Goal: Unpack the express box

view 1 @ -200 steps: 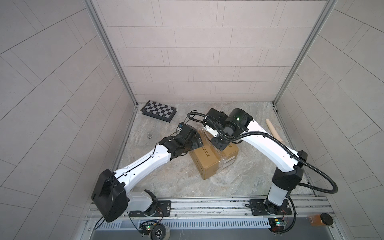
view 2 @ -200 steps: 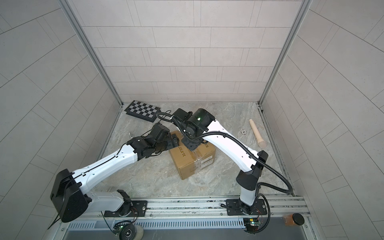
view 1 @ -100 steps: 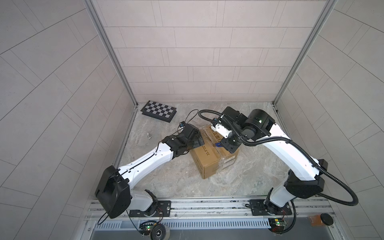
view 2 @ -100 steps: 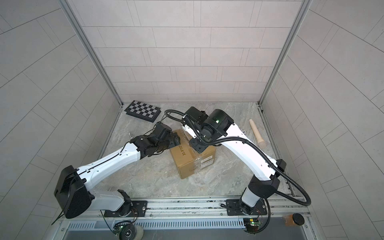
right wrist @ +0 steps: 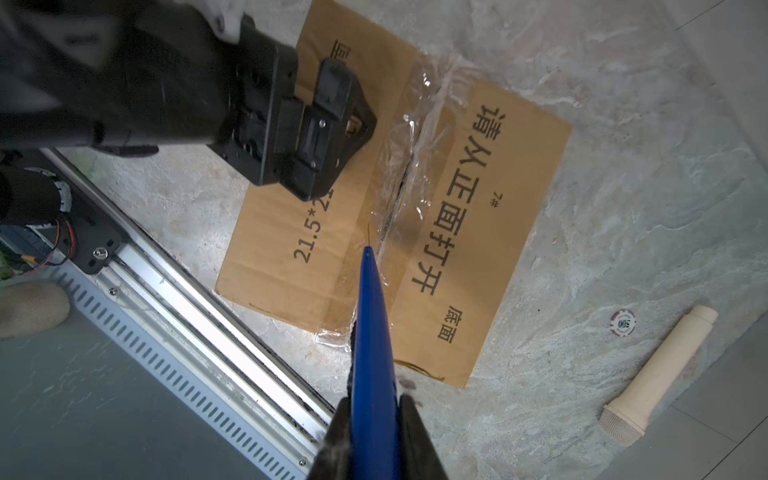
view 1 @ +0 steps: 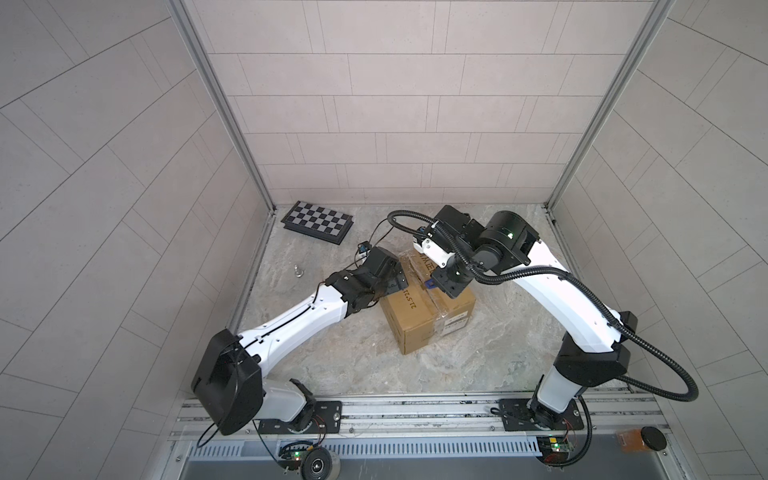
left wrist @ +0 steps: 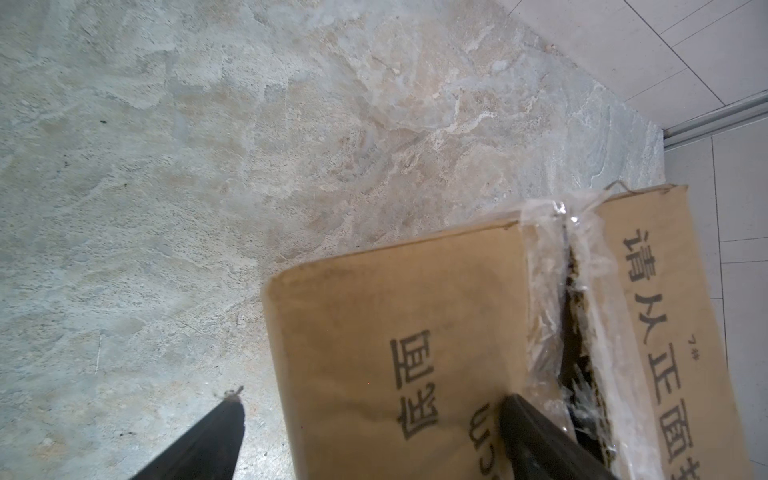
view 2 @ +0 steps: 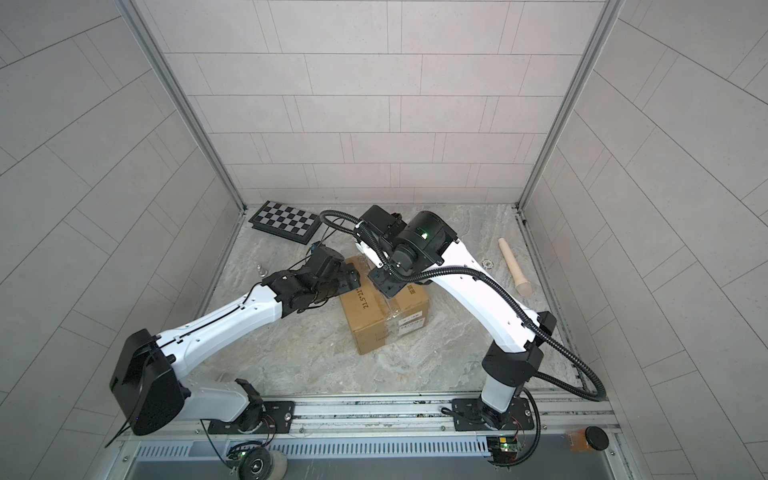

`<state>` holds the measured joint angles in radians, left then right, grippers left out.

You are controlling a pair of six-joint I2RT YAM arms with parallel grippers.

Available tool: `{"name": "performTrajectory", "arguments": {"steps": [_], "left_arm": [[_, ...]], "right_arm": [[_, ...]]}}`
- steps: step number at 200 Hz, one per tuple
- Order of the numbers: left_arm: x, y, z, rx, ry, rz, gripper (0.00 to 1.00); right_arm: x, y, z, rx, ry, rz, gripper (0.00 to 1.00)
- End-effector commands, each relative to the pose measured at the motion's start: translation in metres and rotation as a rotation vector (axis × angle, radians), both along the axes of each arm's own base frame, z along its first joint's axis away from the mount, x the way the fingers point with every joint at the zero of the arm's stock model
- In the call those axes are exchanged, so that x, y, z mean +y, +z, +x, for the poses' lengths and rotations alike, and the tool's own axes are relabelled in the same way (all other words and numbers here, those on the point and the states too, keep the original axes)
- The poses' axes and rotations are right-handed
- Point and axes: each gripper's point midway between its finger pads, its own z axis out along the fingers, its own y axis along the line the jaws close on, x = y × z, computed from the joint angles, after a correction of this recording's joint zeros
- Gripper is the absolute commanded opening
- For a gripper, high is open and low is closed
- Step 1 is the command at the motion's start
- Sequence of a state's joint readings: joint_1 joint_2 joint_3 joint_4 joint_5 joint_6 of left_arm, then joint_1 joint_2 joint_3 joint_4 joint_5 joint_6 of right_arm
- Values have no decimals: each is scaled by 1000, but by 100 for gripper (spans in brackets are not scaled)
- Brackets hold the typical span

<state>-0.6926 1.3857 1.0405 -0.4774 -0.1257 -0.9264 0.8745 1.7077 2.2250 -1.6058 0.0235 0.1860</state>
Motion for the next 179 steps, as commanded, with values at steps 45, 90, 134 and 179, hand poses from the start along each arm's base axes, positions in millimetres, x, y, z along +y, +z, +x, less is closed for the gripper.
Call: {"name": "performTrajectory", "arguments": {"steps": [45,90,134,179], "left_arm": [[53,-73,-48,256,2,279,99],[55,-72,-49,253,6,280,99],[55,-72,-50,252,5,280,99],[56,-72,-50,252,7,279,98]], "right_arm": [[-25,5,1,-42,-39,-51,0],[-14,1,2,-28,-23,-15,0],[-6,11,0,-33,-7,38,0],[-4,7,6,-48,-5,21,0]]}}
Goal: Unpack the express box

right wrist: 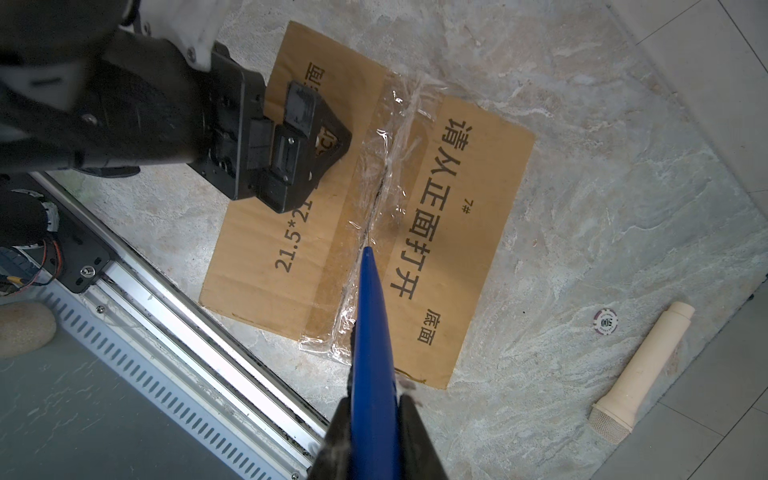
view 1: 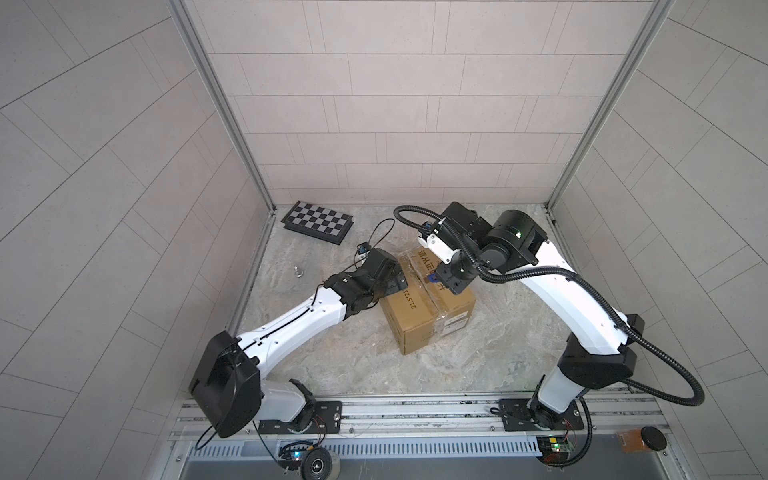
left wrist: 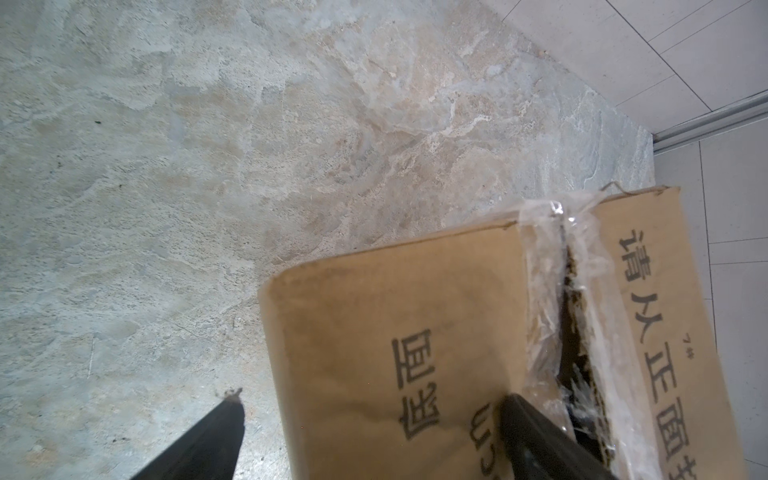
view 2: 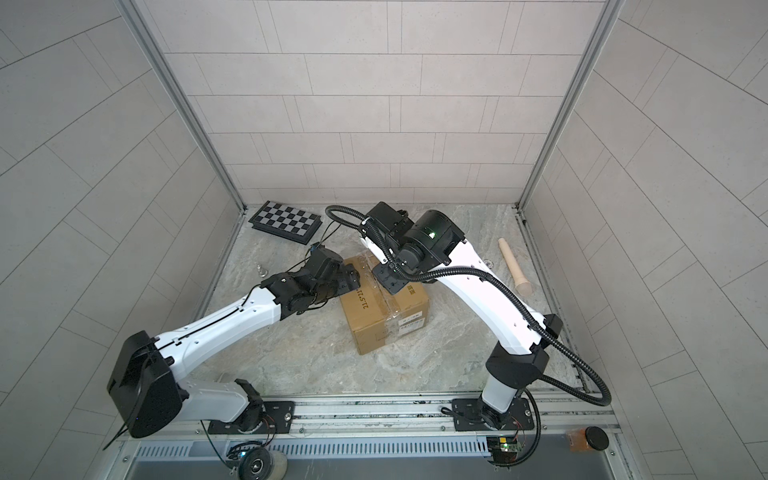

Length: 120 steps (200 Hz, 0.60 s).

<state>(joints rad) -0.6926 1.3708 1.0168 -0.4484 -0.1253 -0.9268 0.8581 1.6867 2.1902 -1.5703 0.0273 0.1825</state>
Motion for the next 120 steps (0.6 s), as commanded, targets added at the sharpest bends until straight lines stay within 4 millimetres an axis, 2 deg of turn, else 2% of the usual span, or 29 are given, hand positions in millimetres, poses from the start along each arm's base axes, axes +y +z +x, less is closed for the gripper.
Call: {"name": "performTrajectory", "arguments": {"steps": [1,52,120], "left_arm": [[56,-73,-50,268,6,293,98],[58,-72,-52,266,11,293,98],[59,-73,-53,265,13,291,98]], "right_arm": [[-2,6,1,-31,9,7,0],[4,5,8,-52,14,9,0],[12,-6,16,-57,25,0,0]]}}
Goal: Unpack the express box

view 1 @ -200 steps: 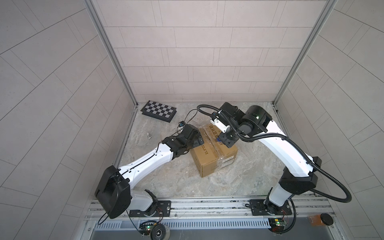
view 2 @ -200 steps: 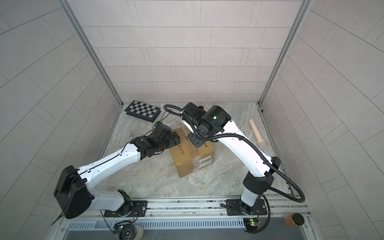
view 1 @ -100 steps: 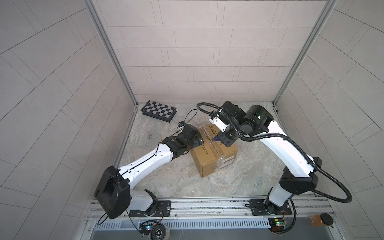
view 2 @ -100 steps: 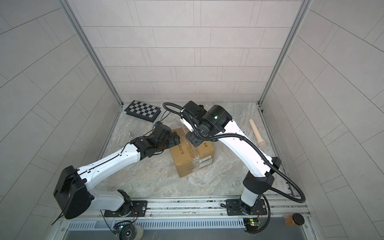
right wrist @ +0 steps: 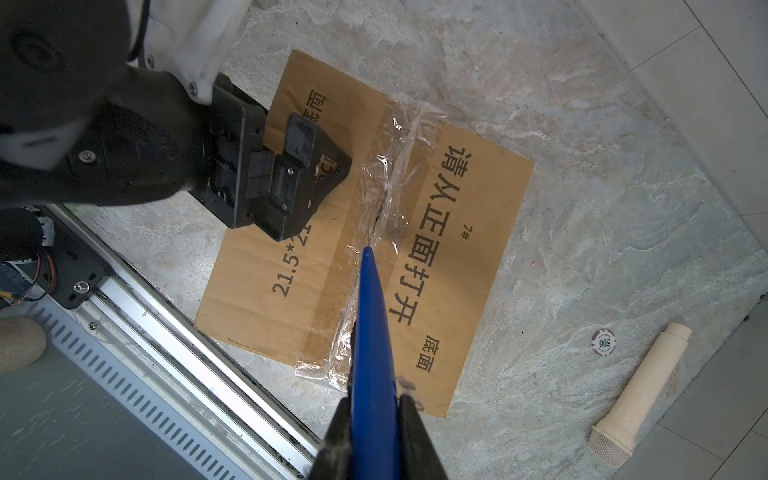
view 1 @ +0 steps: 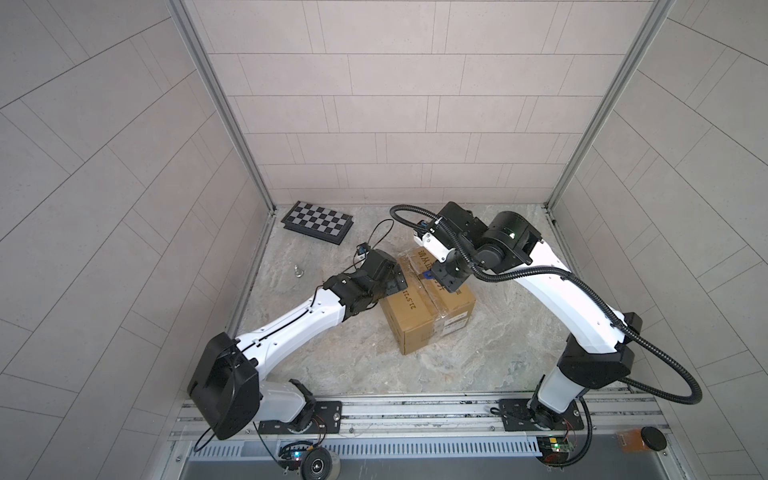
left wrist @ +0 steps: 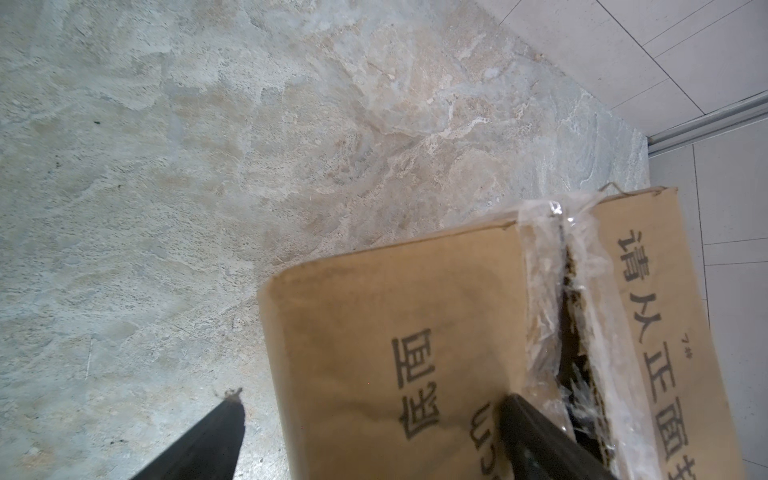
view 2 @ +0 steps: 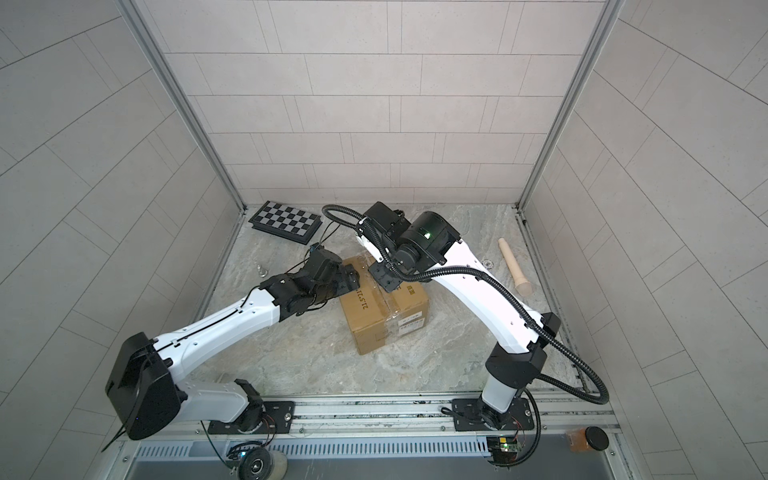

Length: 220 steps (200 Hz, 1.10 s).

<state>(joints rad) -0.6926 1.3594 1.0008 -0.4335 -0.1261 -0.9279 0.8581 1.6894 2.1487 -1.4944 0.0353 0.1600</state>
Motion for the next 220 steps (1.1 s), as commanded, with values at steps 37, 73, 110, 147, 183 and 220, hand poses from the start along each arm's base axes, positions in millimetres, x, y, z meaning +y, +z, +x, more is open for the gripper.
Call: {"name": "performTrajectory", "arguments": {"steps": [37,73,110,147,183,220], "left_arm": [[59,-74,-54,277,15,298,98],[60,-76,-55,280,16,297,98],[60,-77,-55,281,15,299,98],[60,-76,-55,281,16,298,98],[60,-77,-55,281,16,296,98],[61,-78,-56,284,16,298,98]], "right_arm": [[0,-5,11,-44,7,-43,0],[-2,-12,13,-46,7,-71,0],[0,-16,13,-39,9,-63,0],[5,4,12,-57,7,-4,0],[6,13,11,-65,9,11,0],[7,-3,11,-41,14,-14,0]]}}
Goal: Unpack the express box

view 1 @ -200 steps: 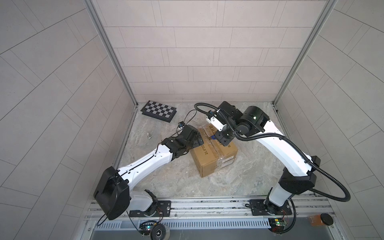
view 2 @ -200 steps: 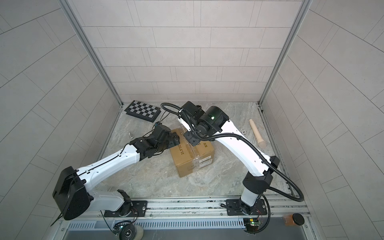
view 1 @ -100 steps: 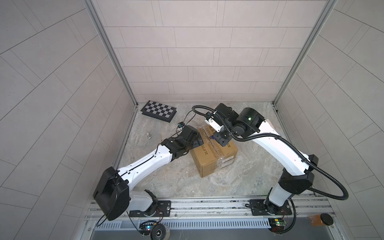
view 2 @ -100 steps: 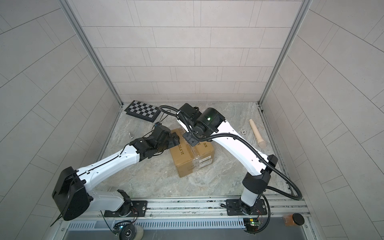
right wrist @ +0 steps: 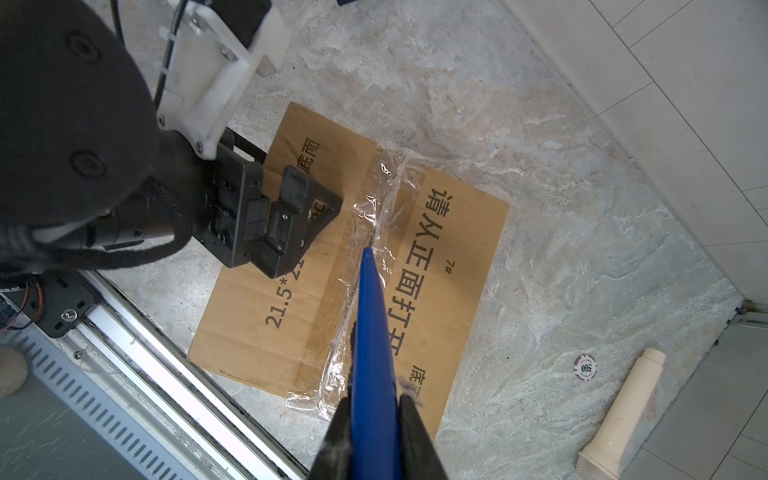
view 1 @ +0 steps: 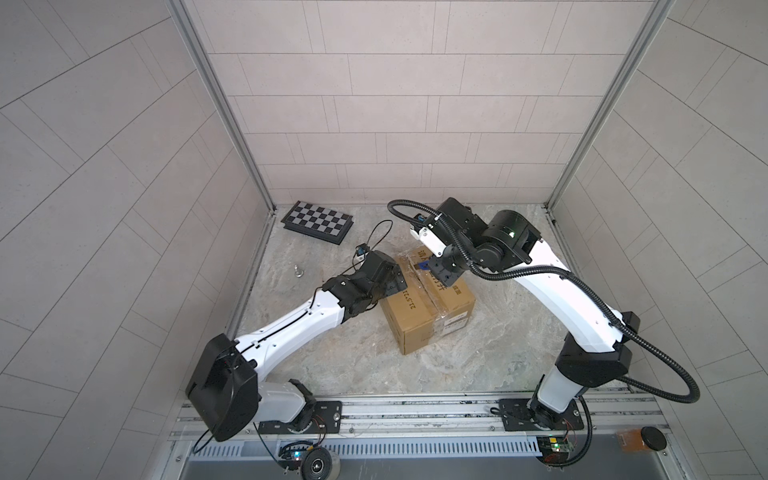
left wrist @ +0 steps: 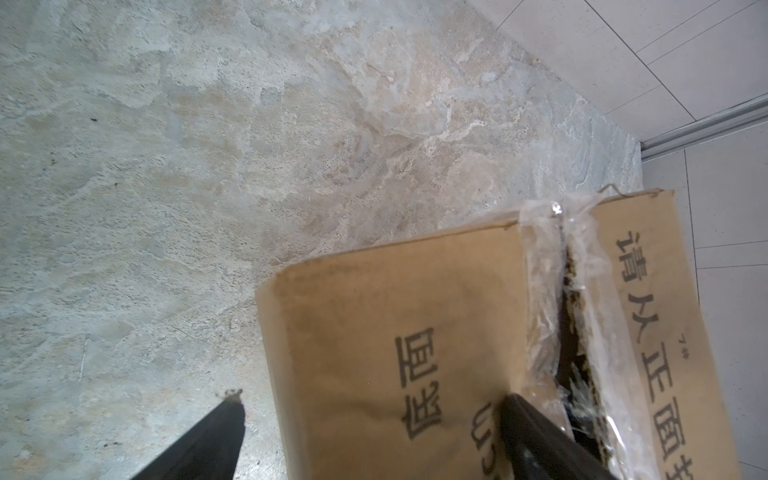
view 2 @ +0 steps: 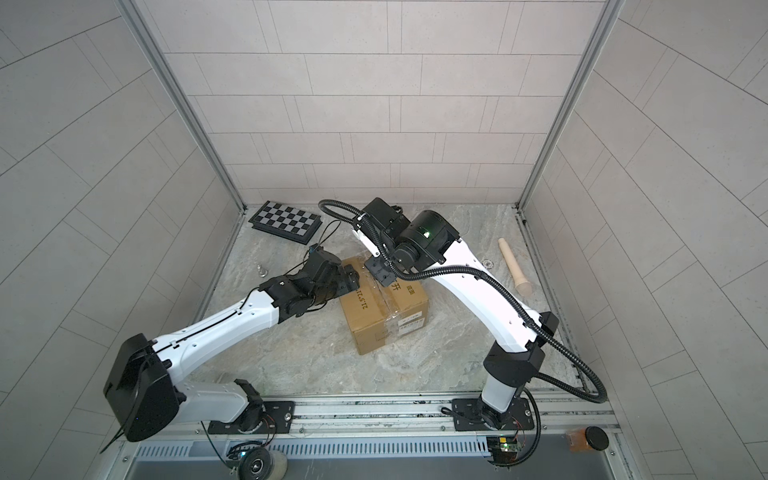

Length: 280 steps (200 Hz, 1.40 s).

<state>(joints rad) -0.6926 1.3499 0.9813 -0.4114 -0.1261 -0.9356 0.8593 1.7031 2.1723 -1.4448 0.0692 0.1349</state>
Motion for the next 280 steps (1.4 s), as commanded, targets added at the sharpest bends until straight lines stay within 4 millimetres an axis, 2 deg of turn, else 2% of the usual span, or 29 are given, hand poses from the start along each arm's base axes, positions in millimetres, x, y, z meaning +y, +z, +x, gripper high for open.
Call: {"name": "performTrajectory", "arguments": {"steps": [1,50,88,155,201,240,280], "left_arm": [[60,-77,-56,292,9,309,98],[61,-79,-57,295,10,312,98],[63,-81,-58,300,11,317,98],[66,-88,-61,319,19,332,98],[69,-91,-62,329,21,350,98],[66,-89,-59,322,18,348,98],[63,-87,-58,311,18,324,98]], "right_arm": [[0,-12,-3,27,6,-29,0],[-1,-29,-3,50,8,-56,0],[-7,-33,-3,49,2,-95,0],[-21,-41,-29,138,63,-235,0],[-30,-40,-44,161,89,-220,0],[-16,-52,-45,214,82,-197,0],[7,-65,-34,239,100,-177,0]]}}
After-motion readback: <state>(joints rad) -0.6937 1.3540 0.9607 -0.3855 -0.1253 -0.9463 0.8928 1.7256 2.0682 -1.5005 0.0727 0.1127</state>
